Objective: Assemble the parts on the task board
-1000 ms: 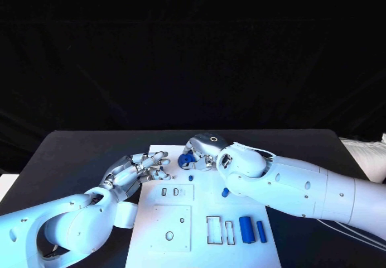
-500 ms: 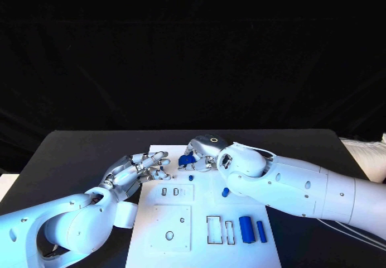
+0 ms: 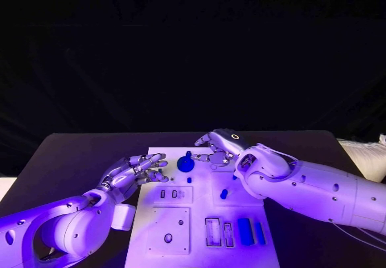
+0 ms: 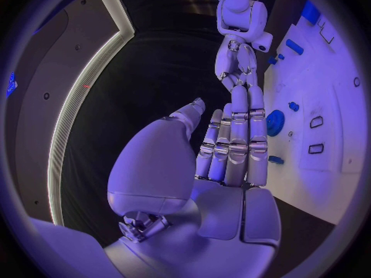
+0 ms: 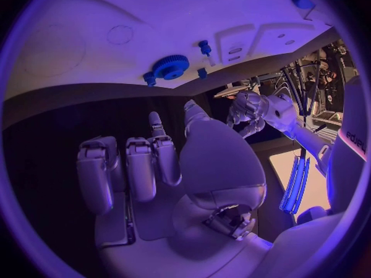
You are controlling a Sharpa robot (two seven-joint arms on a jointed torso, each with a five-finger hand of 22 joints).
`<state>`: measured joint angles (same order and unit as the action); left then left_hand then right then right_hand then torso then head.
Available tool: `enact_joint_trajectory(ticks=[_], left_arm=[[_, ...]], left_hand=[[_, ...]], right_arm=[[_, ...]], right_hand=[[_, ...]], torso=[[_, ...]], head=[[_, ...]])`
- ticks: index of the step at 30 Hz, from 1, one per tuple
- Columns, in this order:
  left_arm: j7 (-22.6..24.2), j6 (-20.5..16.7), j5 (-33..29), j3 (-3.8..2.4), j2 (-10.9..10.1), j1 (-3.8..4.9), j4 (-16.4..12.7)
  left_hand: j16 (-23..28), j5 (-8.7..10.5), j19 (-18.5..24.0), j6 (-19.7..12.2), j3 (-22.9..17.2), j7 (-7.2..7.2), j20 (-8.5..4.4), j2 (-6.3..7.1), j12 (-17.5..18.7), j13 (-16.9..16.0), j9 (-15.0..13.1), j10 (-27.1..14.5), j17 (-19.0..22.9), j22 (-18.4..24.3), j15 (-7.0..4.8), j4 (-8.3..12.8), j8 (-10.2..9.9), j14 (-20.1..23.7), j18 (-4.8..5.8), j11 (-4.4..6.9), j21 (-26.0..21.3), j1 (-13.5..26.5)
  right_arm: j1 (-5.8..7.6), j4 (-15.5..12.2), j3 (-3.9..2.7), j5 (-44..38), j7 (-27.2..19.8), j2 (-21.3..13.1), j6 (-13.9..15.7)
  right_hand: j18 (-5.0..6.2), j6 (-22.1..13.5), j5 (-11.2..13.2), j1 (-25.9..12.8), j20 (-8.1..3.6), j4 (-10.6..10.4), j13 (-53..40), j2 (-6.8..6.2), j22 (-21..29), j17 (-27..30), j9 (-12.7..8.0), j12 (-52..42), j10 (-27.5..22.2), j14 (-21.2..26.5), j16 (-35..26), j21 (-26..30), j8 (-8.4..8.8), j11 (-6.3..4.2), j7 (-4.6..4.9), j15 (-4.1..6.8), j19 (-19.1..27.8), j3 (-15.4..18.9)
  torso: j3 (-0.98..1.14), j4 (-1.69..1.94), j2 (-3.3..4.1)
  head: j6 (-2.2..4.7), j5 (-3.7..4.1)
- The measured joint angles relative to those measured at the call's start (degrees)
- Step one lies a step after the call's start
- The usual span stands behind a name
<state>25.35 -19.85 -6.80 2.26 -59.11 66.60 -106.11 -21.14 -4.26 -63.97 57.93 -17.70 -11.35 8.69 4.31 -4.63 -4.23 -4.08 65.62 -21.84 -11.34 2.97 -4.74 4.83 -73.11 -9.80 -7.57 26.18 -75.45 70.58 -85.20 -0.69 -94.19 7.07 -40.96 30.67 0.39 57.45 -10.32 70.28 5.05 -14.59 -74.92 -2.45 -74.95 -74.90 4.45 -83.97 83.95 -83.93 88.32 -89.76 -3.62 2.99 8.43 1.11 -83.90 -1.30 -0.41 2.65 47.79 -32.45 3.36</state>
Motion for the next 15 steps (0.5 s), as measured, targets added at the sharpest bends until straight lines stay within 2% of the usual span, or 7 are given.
enact_joint_trajectory(ticks=[3, 7, 11, 15], left_arm=[[-0.02, 0.03, 0.00, 0.00, -0.07, 0.00, 0.23], [-0.03, 0.11, 0.00, 0.00, -0.02, 0.00, 0.67], [-0.04, 0.20, 0.00, 0.00, 0.21, 0.00, 1.17], [-0.06, 0.36, 0.00, 0.00, 0.54, 0.00, 1.54]], left_hand=[[0.00, 0.00, 0.00, 0.00, 0.00, 0.00, 0.00, 0.00, 0.00, 0.00, 0.00, 0.00, 0.00, 0.00, 0.00, 0.00, 0.00, 0.00, 0.00, 0.00, 0.00, 0.00], [0.00, 0.00, 0.00, 0.00, -0.16, 0.00, 0.00, 0.00, 0.00, 0.00, 0.00, 0.00, -0.07, 0.00, 0.00, 0.16, 0.00, 0.00, 0.00, 0.00, 0.00, 0.00], [0.00, 0.00, 0.00, 0.00, 0.00, 0.00, 0.00, 0.00, 0.00, 0.00, 0.00, 0.00, -0.07, 0.01, 0.00, 0.33, 0.00, 0.00, 0.00, 0.00, 0.00, 0.00], [0.00, 0.00, 0.00, 0.00, 0.00, 0.00, 0.00, 0.00, 0.00, 0.01, 0.00, 0.00, -0.07, 0.01, 0.00, 0.33, 0.00, 0.00, 0.00, 0.00, 0.00, 0.00]], right_arm=[[0.09, -2.31, -0.32, 3.82, -3.24, -4.28, 1.20], [0.12, -4.20, -0.51, 8.73, -6.20, -9.79, 0.89], [0.13, -4.71, -0.60, 12.71, -8.26, -14.18, -0.65], [-0.11, -4.22, -0.63, 15.22, -9.44, -16.81, -2.75]], right_hand=[[0.00, 0.00, 0.00, 2.80, 0.00, 1.78, 0.00, -0.16, 0.00, 0.00, 0.00, 0.00, 0.00, 0.00, 0.00, 0.00, 0.00, 0.00, 0.00, 0.00, 0.00, -0.45], [0.00, 0.00, 0.57, 6.45, 0.00, 4.39, 0.00, -1.02, 0.00, 0.00, 0.00, 0.00, 0.00, 0.00, 0.00, 0.00, 0.00, 0.00, 0.00, 0.00, 0.00, -1.00], [0.00, 0.01, 0.67, 8.49, 0.00, 6.34, 0.00, -2.26, 0.00, -0.05, -0.13, 0.00, 0.00, 0.00, 0.22, 0.00, 0.00, 0.00, 0.00, 0.00, 0.00, -1.13], [0.00, -0.01, 0.67, 8.91, 0.00, 6.81, 0.01, -2.68, 0.01, -0.05, -0.20, 0.38, 0.04, 0.00, 0.22, 0.00, 0.00, 0.04, 0.02, 0.00, 0.00, -0.96]], torso=[[0.09, -0.27, -0.11], [0.21, -0.73, -0.34], [0.43, -1.18, -0.60], [0.69, -1.52, -0.75]], head=[[0.09, 0.04], [0.25, 0.12], [0.36, 0.18], [0.43, 0.16]])
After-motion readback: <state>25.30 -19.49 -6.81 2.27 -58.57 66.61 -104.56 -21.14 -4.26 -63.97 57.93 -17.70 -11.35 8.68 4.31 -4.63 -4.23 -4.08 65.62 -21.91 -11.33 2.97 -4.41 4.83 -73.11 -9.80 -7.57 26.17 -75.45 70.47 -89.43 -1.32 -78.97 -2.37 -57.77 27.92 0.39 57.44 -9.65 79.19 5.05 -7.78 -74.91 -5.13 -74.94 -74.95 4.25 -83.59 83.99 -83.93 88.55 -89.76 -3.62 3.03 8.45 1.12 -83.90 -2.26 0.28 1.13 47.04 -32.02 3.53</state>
